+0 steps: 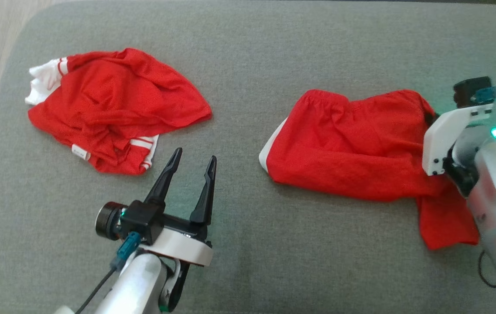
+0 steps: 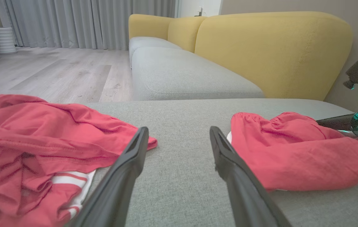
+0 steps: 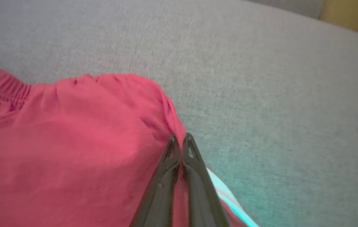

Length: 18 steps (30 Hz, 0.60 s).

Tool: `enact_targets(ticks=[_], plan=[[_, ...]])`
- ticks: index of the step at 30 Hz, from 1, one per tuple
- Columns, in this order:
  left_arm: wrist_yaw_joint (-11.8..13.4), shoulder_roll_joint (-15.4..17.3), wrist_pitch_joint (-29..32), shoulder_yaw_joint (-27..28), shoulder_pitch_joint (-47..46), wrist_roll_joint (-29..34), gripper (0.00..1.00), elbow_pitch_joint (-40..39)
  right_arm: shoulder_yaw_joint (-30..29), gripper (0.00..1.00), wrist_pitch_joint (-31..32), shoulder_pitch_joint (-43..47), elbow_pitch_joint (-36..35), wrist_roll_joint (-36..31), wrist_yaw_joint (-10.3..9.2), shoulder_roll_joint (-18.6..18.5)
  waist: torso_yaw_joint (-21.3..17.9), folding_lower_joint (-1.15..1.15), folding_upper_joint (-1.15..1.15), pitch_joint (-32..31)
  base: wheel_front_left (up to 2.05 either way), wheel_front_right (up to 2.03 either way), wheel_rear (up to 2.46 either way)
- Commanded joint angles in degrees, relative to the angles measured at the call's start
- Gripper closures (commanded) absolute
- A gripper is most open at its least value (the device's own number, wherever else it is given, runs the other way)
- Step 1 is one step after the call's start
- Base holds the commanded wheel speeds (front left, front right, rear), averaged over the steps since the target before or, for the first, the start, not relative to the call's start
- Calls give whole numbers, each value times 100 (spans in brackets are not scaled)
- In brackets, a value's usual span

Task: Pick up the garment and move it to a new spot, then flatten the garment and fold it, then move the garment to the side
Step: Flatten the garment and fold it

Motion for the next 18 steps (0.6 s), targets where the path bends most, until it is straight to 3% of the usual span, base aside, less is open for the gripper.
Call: enact_targets(ticks=[1,6,11,18], plan=[[-31,8,-70,237,-163,59,0,-157,160,100,-187,-66,-213,120,39,-125,-38,0,0,-64,0,0,0],[-68,-24,-70,298,-92,98,0,-152,80,100,-890,-581,-449,167,39,-483,-71,0,0,-231,0,0,0],[-89,-57,-70,355,5,131,0,-176,-328,100,-1600,-1290,-401,-209,39,-790,-29,0,0,-426,0,0,0],[-94,-71,-70,483,224,139,0,-252,-607,100,-2265,-1989,-404,-796,39,-751,57,0,0,-699,0,0,0]])
